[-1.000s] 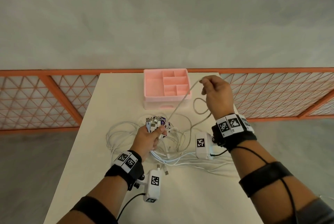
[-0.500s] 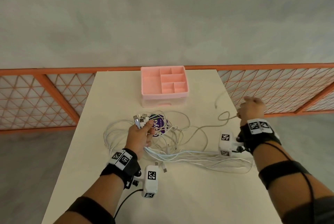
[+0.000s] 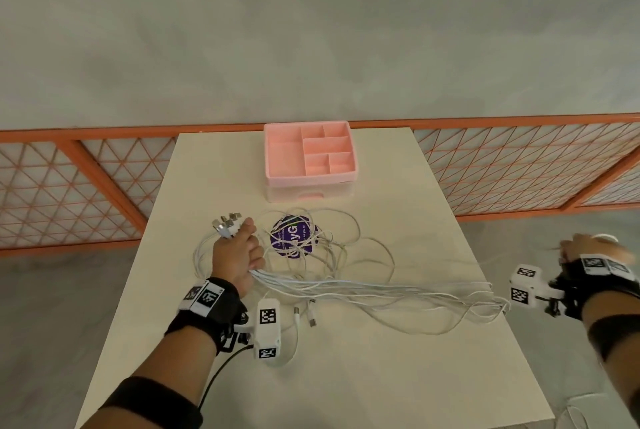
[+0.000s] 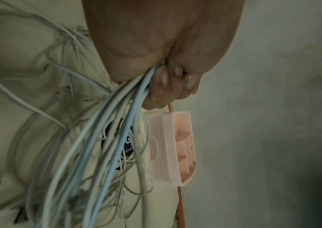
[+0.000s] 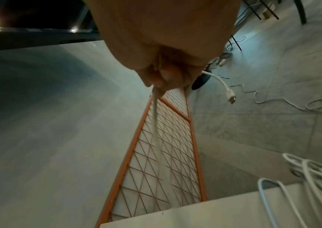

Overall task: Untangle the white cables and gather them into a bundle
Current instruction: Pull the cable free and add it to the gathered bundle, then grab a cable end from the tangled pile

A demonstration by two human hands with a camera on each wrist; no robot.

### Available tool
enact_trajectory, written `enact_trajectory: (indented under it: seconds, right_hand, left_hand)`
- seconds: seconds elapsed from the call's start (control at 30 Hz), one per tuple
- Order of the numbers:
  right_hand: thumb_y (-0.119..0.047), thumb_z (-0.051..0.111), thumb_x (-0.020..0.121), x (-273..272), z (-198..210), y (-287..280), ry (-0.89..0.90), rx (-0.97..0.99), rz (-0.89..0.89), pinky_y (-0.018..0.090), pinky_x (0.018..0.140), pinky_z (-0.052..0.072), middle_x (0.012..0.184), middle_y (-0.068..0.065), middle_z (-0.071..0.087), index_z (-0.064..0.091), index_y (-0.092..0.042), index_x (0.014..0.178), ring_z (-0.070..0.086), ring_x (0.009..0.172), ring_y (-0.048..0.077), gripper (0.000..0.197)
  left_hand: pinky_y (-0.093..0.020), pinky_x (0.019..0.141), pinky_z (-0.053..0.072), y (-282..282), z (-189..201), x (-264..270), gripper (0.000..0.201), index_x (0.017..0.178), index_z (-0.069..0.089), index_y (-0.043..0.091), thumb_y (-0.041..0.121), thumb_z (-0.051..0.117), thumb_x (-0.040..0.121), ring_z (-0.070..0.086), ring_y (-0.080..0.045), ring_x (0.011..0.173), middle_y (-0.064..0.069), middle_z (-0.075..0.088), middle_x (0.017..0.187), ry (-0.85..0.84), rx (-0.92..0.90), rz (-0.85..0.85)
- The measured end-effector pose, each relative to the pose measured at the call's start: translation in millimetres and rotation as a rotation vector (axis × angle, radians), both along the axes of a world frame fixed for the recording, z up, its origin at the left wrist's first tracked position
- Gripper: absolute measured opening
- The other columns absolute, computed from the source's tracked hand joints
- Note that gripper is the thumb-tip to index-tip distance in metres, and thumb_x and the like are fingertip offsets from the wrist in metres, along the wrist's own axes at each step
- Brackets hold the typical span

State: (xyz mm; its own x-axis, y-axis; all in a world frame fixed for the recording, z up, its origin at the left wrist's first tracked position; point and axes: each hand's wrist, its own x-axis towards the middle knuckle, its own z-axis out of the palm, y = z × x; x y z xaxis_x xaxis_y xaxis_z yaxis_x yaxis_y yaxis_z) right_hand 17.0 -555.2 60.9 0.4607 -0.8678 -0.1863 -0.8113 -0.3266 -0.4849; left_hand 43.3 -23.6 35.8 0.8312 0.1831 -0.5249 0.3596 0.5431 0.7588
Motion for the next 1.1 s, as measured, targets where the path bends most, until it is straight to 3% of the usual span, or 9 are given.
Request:
enact_trajectory:
  seconds: [0.07,0.2,0.33,0.43,0.53,0.6,0.73,0.87,1.1]
  right_hand:
    - [-0.037,0.081,0.07,-3.9,3.5,20.4,-0.005,0.115,-0.04,0.034,0.078,0.057,0.096,0.004,0.063,0.065,-0.021,0.113,0.064,0.087,0.027,0.049]
    - [-0.022,0.068,0.091,-1.9,-3.4,73.1,-0.22,0.346,0.029,0.036,0.076,0.053,0.131,0.016,0.059,0.045,-0.014,0.142,0.06,0.101,0.031,0.056]
    - [-0.028,0.062,0.094,24.8,-2.7,150.1,-0.34,0.552,0.198,0.043,0.077,0.055,0.095,0.013,0.067,0.055,-0.001,0.128,0.061,0.074,0.024,0.044]
    - [-0.03,0.068,0.091,22.3,24.5,235.6,-0.518,0.581,0.641,0.034,0.073,0.053,0.088,0.001,0.069,0.067,-0.013,0.112,0.066,0.081,0.02,0.027]
    - [-0.045,0.077,0.078,3.7,37.6,303.3,-0.319,0.655,1.274,0.018,0.087,0.05,0.109,-0.009,0.069,0.059,-0.026,0.124,0.064,0.099,0.003,0.053]
    - [-0.047,0.075,0.079,-1.4,20.4,326.0,-0.22,0.46,1.475,0.027,0.083,0.052,0.1,-0.007,0.07,0.06,-0.025,0.112,0.065,0.09,0.008,0.042]
    - [-0.041,0.058,0.095,-1.3,-9.4,318.9,-0.261,0.223,1.354,0.04,0.067,0.049,0.074,0.001,0.064,0.061,-0.016,0.084,0.059,0.067,0.02,0.028]
    - [-0.048,0.054,0.095,0.9,-26.8,277.1,-0.069,0.029,1.351,0.033,0.064,0.044,0.072,-0.004,0.06,0.055,-0.03,0.076,0.057,0.069,0.02,0.026]
    - [-0.053,0.053,0.093,-7.1,-51.5,168.1,0.298,-0.149,1.11,0.029,0.064,0.043,0.069,-0.006,0.058,0.057,-0.023,0.071,0.059,0.072,0.02,0.038]
  left_hand:
    - [-0.016,0.035,0.019,-11.7,8.2,-0.1,0.023,0.081,0.057,0.021,0.018,0.052,0.103,0.024,-0.005,0.039,0.007,0.034,0.052,-0.024,-0.019,-0.037]
    - [-0.018,0.034,0.02,-35.4,37.4,1.3,0.033,0.072,0.051,0.018,0.028,0.054,0.103,0.025,-0.005,0.038,0.007,0.035,0.05,-0.09,-0.08,-0.112]
    - [-0.018,0.034,0.023,-54.8,65.1,0.6,0.034,0.071,0.049,0.018,0.03,0.054,0.102,0.027,-0.005,0.038,0.007,0.035,0.049,-0.159,-0.105,-0.159]
    - [-0.018,0.035,0.024,-67.7,80.3,0.9,0.034,0.071,0.048,0.017,0.029,0.055,0.102,0.028,-0.006,0.038,0.006,0.035,0.049,-0.176,-0.135,-0.132]
    - [-0.02,0.038,0.026,-74.5,89.1,5.1,0.035,0.071,0.048,0.017,0.032,0.057,0.101,0.029,-0.008,0.04,0.005,0.034,0.052,-0.17,-0.152,-0.033]
    - [-0.021,0.039,0.026,-76.0,93.9,7.1,0.036,0.07,0.049,0.018,0.032,0.058,0.101,0.028,-0.008,0.04,0.004,0.033,0.053,-0.152,-0.174,0.019]
    - [-0.02,0.037,0.024,-65.2,100.3,9.7,0.036,0.068,0.049,0.019,0.03,0.057,0.102,0.026,-0.007,0.039,0.005,0.032,0.052,-0.147,-0.249,0.064]
    - [-0.02,0.037,0.023,-40.5,97.2,16.6,0.03,0.073,0.054,0.021,0.028,0.056,0.102,0.025,-0.006,0.04,0.007,0.032,0.053,-0.201,-0.24,0.101]
    - [-0.018,0.034,0.022,7.6,82.8,34.2,0.039,0.068,0.044,0.021,0.035,0.053,0.103,0.024,-0.006,0.037,0.008,0.031,0.049,-0.222,-0.278,0.152]
